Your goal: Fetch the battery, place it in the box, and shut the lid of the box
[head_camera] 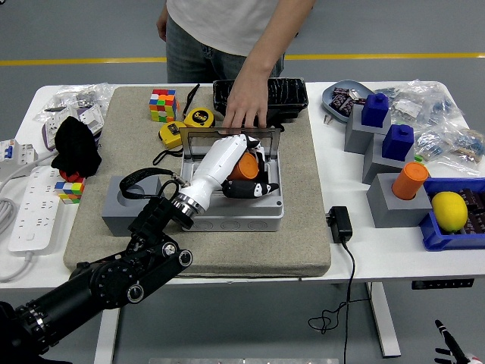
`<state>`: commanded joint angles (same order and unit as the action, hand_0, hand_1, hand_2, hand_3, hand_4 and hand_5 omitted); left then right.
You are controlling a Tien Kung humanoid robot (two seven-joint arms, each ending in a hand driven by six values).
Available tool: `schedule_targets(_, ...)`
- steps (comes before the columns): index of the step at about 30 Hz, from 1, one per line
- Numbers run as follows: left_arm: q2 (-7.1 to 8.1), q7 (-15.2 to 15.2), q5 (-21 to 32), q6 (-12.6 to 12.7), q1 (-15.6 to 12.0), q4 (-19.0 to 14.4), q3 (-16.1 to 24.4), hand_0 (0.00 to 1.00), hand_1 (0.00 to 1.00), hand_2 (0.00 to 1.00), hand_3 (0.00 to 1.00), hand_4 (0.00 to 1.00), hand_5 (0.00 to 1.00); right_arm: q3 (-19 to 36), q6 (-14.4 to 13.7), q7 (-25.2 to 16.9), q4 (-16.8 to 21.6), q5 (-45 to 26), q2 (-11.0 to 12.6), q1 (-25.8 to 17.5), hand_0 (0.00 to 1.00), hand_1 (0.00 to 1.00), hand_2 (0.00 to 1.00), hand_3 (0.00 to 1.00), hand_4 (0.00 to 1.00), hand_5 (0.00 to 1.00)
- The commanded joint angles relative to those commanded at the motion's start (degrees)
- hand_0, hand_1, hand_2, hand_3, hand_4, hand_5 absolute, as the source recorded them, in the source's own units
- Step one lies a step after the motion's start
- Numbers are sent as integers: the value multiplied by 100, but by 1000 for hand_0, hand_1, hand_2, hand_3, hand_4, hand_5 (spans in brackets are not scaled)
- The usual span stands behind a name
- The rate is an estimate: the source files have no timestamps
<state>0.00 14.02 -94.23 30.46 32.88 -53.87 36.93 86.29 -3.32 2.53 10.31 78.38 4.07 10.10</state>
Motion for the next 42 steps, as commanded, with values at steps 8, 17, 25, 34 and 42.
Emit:
schedule_targets(8,0,10,-28,-15,-25,-35,35,38,19,64,45,998,181,-2,0,-4,0,-7,-3,-1,938,830,762,793,998,998)
schedule_targets(17,0,71,17,-129,-36,-32,72,103,67,99,89,998,338,-1,1,-6,0,-11,-3,6,938,831,763,793,998,998)
schedule_targets(25,0,163,75,-307,-39,1,161,387,555,496,473,998,407,-17,6,-9,0,-28,-1,0,939,830,763,793,998,998)
schedule_targets(34,0,107,-93,-391,-34,0,232,677,715,607,562,998,415,-12,15,-13,0,-35,5,3,938,830,763,793,998,998)
schedule_targets(42,0,82,-197,-378,-59,-217,259,716,740,649,579,998,424,-6,17,-14,0,-39,4,-2,939,829,762,793,998,998)
